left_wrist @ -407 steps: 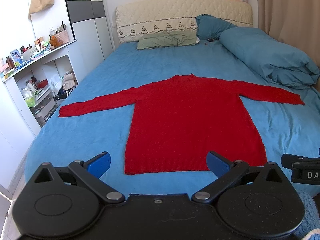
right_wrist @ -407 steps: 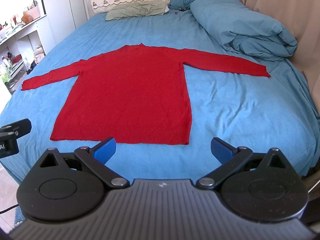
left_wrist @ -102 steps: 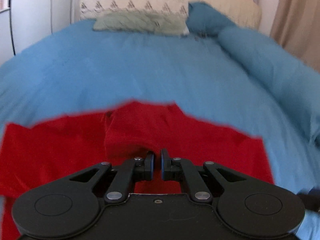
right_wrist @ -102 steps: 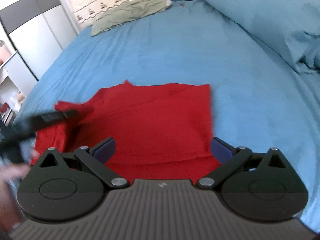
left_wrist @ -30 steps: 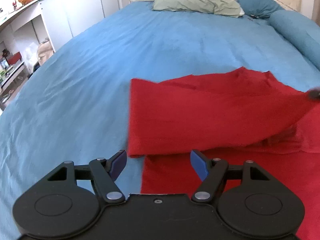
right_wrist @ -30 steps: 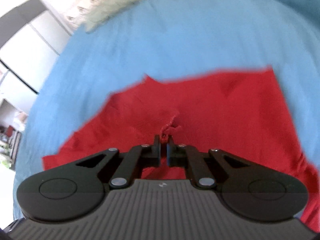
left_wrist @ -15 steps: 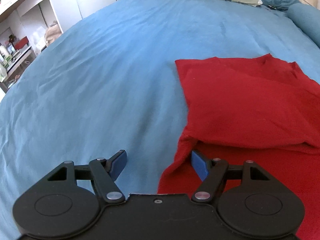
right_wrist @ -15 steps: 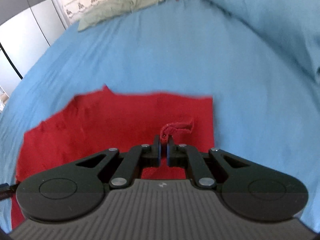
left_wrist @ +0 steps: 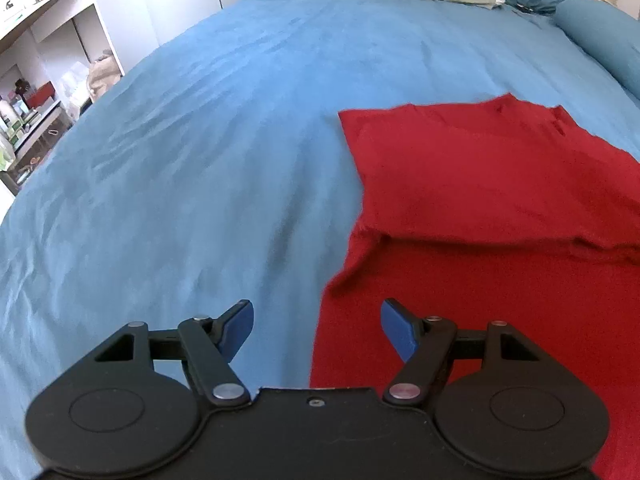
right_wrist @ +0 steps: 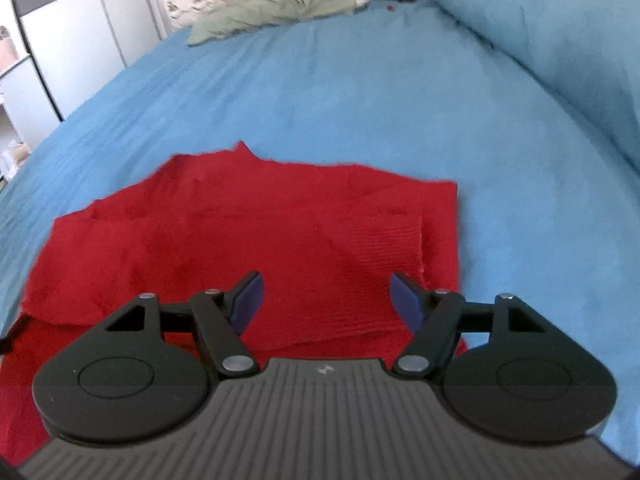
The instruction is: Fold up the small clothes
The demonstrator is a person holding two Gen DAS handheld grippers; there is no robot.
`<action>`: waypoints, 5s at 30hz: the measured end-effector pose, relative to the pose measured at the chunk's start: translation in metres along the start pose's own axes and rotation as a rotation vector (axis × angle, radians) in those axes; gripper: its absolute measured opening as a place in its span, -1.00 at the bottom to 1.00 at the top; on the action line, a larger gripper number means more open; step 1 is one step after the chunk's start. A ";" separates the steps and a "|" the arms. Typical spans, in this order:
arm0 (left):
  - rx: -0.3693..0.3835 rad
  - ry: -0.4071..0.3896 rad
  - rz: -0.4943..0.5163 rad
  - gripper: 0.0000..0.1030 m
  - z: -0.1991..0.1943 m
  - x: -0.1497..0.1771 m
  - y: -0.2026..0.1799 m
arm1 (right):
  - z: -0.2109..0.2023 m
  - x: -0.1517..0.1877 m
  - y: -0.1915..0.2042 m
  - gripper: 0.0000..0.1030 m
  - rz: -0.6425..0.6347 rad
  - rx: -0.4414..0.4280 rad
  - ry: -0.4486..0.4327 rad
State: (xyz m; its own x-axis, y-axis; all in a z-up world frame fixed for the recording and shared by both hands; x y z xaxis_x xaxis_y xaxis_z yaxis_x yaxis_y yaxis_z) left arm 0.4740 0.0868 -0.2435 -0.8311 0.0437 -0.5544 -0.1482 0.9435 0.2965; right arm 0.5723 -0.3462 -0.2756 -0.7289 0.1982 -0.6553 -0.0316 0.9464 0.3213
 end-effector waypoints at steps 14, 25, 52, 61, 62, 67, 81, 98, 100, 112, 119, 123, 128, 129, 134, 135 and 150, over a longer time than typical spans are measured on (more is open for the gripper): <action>0.096 -0.115 0.001 0.48 -0.097 0.000 0.053 | -0.115 -0.016 0.042 0.66 -0.054 -0.110 -0.105; 0.225 0.135 0.104 0.43 -0.142 0.124 0.066 | -0.237 0.129 0.061 0.64 0.059 -0.069 0.134; 0.207 0.273 0.062 -0.23 -0.106 0.206 0.044 | -0.228 0.280 0.016 0.05 0.259 0.081 0.330; 0.223 0.333 0.105 -0.90 -0.106 0.198 0.042 | -0.217 0.274 0.018 -0.54 0.253 0.040 0.379; 0.224 0.341 0.100 -0.91 -0.107 0.196 0.043 | -0.218 0.272 0.017 -0.58 0.268 0.037 0.382; 0.229 0.361 0.045 -0.92 -0.117 0.175 0.058 | -0.234 0.255 0.011 -0.61 0.326 0.019 0.377; 0.261 0.097 -0.081 -0.92 -0.166 -0.033 0.060 | -0.272 0.050 0.029 -0.61 0.478 -0.192 0.163; 0.136 0.052 -0.198 -0.92 0.073 -0.203 -0.063 | 0.008 -0.119 -0.053 -0.62 0.408 -0.180 0.042; 0.115 0.075 -0.217 -0.92 0.099 -0.202 -0.069 | 0.033 -0.116 -0.065 -0.62 0.428 -0.164 0.040; 0.073 0.068 -0.241 0.18 0.117 -0.198 -0.074 | 0.079 -0.106 -0.079 -0.52 0.305 -0.137 0.072; -0.006 -0.159 -0.052 1.00 0.036 -0.189 -0.080 | 0.027 -0.128 -0.034 1.00 -0.074 0.014 -0.026; 0.077 -0.161 0.116 1.00 0.004 -0.140 -0.122 | 0.013 -0.093 0.007 1.00 -0.172 -0.103 0.037; 0.143 -0.030 0.174 1.00 0.014 -0.079 -0.157 | 0.033 -0.041 0.021 1.00 -0.146 -0.143 0.146; 0.148 -0.013 0.183 1.00 0.017 -0.070 -0.162 | 0.040 -0.033 0.019 1.00 -0.135 -0.134 0.160; 0.173 0.021 0.171 1.00 0.031 -0.059 -0.164 | 0.054 -0.020 0.002 1.00 -0.037 -0.125 0.155; 0.176 0.025 0.172 1.00 0.030 -0.059 -0.160 | 0.054 -0.020 0.002 1.00 -0.031 -0.127 0.153; 0.185 -0.064 0.101 1.00 -0.059 -0.094 -0.146 | -0.084 0.012 -0.004 1.00 0.274 -0.094 0.124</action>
State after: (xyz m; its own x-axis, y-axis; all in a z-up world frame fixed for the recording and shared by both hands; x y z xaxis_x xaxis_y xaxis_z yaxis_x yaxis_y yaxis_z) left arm 0.5423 -0.0745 -0.1888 -0.8003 0.1560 -0.5789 0.0400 0.9773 0.2081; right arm 0.5059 -0.3689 -0.2276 -0.7969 0.4047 -0.4486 0.1192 0.8333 0.5399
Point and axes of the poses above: each gripper's, at about its wrist camera, not at the fingertips, and z roughly the way its jaws point, y to its left, x to its underside, the point moved 8 cm from there along z, roughly the way its jaws point, and after that the axes turned 14 degrees about -x, right-handed, at the moved point
